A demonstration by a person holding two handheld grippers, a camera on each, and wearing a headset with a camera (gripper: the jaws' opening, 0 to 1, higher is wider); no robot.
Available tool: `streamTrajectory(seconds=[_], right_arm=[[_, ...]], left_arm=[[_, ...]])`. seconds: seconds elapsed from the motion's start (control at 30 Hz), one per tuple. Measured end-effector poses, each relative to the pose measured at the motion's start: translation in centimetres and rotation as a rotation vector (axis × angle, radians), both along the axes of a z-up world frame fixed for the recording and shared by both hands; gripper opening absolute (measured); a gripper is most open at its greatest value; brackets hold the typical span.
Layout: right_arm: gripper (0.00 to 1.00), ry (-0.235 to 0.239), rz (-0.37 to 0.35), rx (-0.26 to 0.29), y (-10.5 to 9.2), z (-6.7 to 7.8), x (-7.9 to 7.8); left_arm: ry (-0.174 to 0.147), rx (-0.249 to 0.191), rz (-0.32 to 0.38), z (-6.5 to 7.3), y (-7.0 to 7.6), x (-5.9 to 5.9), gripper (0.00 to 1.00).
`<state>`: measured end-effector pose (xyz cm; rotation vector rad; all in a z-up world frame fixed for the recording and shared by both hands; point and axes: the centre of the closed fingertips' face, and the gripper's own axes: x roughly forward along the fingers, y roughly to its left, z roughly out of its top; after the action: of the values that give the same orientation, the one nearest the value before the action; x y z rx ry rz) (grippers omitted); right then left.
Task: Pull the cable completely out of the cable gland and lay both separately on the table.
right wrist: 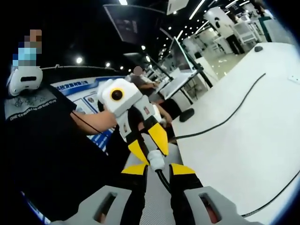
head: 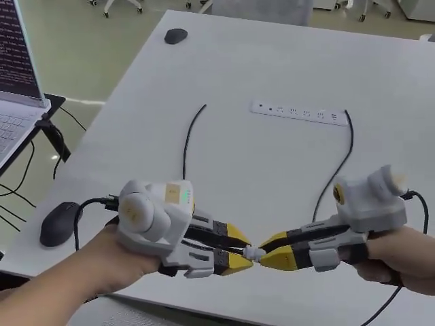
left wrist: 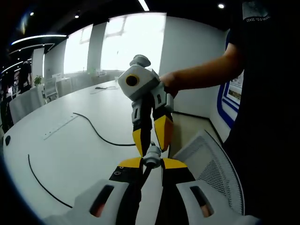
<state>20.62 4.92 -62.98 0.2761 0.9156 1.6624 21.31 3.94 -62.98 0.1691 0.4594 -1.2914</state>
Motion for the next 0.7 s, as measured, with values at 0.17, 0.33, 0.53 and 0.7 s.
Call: streamTrajectory(seconds=[0.17,0.33,0.53,0.7], right_arm=[[0.09,0.01,0.01,0.004,-0.2,-0.41,0.04],[0.08,-0.052,0.014,0.016,-0.14,-0.16,-0.22],[0.08,-0.262,0.06,0.008,-0.03,-0.04,-0.62],[0.08,-0.446,0.066,0.015,0.04,0.19,-0.47]], left_arm=[[0.009,0.005,-0.006,-0.22,-0.02,-0.18,0.15],[0.017,-0.001,-0.001,-0.21,-0.07,-0.17,0.15],[0.044,-0.006,0.004,-0.21,-0.1,-0.27,0.15],[0.06,-0.018,0.01,0.14,0.2,-0.31,0.15]])
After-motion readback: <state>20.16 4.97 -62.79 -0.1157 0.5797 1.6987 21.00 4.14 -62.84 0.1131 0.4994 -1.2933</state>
